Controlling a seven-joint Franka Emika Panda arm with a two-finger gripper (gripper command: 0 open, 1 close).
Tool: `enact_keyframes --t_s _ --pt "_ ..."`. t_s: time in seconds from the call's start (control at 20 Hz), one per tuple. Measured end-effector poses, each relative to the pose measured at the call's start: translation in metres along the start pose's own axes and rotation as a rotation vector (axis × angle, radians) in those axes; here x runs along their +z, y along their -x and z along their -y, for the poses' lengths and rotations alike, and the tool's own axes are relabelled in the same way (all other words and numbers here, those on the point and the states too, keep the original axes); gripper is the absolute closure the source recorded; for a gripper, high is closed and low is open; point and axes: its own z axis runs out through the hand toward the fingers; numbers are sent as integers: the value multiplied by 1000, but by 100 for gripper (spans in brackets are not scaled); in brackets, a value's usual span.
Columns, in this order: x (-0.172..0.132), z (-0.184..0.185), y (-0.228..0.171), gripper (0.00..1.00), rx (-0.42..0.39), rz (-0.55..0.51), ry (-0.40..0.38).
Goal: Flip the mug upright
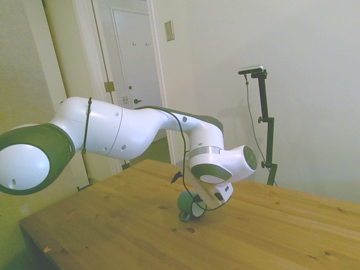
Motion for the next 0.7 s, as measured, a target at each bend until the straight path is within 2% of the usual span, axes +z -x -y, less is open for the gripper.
enact_keyframes --t_s 0.7 --pt "7 -6 -8 100 6 27 -6"
